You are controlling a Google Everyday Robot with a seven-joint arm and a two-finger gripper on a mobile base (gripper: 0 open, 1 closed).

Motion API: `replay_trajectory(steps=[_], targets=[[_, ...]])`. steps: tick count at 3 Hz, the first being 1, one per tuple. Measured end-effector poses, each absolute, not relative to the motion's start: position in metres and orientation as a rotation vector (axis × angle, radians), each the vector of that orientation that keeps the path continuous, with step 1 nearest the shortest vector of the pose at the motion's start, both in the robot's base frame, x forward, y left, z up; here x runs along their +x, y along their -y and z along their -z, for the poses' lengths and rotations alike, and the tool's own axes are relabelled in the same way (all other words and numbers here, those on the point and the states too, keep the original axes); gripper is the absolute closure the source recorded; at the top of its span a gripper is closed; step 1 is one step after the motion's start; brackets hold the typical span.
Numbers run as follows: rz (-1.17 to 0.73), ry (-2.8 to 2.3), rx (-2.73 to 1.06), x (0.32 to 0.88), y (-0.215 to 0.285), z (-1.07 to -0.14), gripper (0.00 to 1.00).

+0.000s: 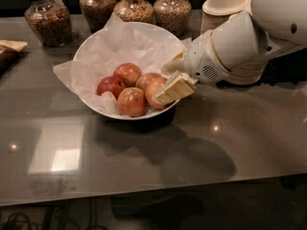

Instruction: Pick apple from white bowl

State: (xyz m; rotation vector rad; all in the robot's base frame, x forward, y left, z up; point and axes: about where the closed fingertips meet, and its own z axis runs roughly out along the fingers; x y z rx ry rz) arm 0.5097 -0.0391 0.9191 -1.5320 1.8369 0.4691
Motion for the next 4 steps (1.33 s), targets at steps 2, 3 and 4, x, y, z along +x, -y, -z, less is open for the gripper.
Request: replay_trajectory(steps=[2,3,4], targets=[[-0.545,-1.869,-1.512,0.509,0.034,-0.908,0.35],[-0.563,-1.883,-1.521,0.510,0.028,-0.902,0.35],[-0.575,-1.901,-1.530,0.512,0.024,-0.895,0.37]])
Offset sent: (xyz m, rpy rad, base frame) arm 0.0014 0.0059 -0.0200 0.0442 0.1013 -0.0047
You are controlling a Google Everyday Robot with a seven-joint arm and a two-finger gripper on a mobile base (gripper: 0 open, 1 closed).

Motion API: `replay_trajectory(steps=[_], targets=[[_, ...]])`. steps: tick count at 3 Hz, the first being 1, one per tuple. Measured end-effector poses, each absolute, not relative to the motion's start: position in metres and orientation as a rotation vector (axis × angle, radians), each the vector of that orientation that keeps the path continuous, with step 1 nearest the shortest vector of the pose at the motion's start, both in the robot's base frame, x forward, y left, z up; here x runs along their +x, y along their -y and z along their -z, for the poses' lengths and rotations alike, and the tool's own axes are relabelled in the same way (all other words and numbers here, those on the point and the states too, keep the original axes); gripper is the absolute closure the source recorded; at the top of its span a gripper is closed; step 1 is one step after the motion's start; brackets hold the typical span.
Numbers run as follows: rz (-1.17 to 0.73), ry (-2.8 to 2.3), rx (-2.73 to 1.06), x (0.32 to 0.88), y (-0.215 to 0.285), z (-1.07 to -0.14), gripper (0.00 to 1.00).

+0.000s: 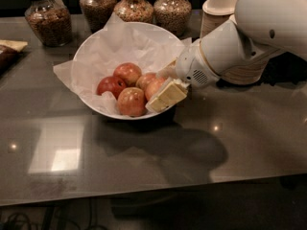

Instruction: Pick apple from white bowl

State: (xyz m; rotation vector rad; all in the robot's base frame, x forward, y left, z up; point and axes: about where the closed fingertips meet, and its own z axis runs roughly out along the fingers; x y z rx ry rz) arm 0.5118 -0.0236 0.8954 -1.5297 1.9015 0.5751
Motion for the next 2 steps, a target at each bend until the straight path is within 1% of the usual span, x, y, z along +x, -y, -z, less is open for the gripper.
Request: replay_trajectory(steps=[2], targets=[[-0.592,-1.935,-1.530,0.5140,0.0210,-0.8853,0.38]])
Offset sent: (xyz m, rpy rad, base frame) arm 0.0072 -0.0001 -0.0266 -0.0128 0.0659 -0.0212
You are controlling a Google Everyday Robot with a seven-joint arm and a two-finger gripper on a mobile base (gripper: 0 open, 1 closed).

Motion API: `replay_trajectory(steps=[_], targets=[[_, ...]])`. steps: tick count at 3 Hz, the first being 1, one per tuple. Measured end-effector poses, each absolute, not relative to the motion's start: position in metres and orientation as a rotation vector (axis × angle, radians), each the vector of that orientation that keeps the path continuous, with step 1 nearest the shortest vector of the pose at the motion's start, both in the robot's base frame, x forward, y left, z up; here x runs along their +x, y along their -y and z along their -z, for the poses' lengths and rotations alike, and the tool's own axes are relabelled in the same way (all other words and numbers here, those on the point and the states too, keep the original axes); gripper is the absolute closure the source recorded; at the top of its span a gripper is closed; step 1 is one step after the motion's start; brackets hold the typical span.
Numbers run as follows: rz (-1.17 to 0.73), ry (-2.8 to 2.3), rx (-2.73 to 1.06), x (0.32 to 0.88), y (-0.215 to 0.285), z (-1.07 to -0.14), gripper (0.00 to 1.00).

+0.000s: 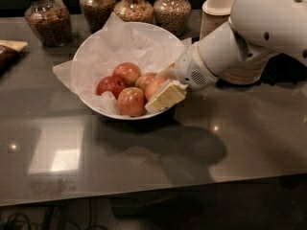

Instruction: Pick apple from white bowl

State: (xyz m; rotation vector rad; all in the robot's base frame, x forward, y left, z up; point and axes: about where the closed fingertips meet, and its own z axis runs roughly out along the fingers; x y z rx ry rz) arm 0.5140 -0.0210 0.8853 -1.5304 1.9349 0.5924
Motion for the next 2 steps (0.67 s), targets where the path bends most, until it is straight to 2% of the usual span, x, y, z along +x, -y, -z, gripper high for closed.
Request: replay_trajectory(steps=[1,2], targets=[[-0.598,-1.937,-1.529,0.5146,0.0210,-0.8860,0.57],[-0.598,-1.937,-1.529,0.5145,0.0210,-0.8860,0.80]])
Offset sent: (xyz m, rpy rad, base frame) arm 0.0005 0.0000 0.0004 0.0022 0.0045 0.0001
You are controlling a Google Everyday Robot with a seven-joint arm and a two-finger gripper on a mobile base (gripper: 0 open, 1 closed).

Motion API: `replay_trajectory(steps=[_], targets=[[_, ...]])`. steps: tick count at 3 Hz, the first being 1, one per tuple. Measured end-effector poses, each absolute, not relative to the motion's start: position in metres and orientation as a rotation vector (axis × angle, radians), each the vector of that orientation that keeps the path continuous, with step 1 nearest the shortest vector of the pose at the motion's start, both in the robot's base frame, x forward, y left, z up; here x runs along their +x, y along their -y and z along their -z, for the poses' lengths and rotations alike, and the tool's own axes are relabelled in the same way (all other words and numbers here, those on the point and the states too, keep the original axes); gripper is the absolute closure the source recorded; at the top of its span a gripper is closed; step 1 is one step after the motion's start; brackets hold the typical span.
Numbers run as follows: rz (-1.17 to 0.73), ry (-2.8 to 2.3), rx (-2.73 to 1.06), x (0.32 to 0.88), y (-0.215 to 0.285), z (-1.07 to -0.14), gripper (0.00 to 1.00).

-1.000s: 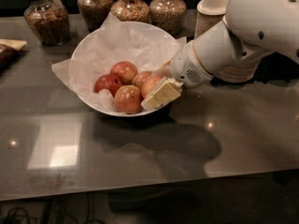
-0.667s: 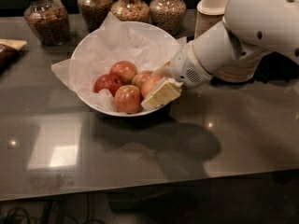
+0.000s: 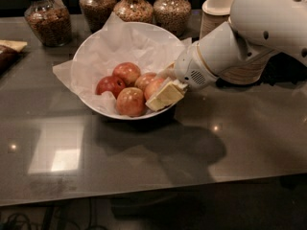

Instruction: Pick apple from white bowl

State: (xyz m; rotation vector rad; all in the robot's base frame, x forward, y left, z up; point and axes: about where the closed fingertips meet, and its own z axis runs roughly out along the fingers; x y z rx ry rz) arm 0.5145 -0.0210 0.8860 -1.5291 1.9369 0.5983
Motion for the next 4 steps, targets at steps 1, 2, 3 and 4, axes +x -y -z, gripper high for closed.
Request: replay_trajectory(steps=[1,2,3,4], targets=[[-0.598,-1.937,-1.529,0.515,0.021,-0.886,1.00],[-0.598,-1.937,-1.529,0.515,0.021,-0.886,1.00],[-0.607,-1.913,-1.549,0.513,0.018,-0.892,1.00],[-0.641,-1.816,-1.598,0.509,0.011,-0.914,1.00]])
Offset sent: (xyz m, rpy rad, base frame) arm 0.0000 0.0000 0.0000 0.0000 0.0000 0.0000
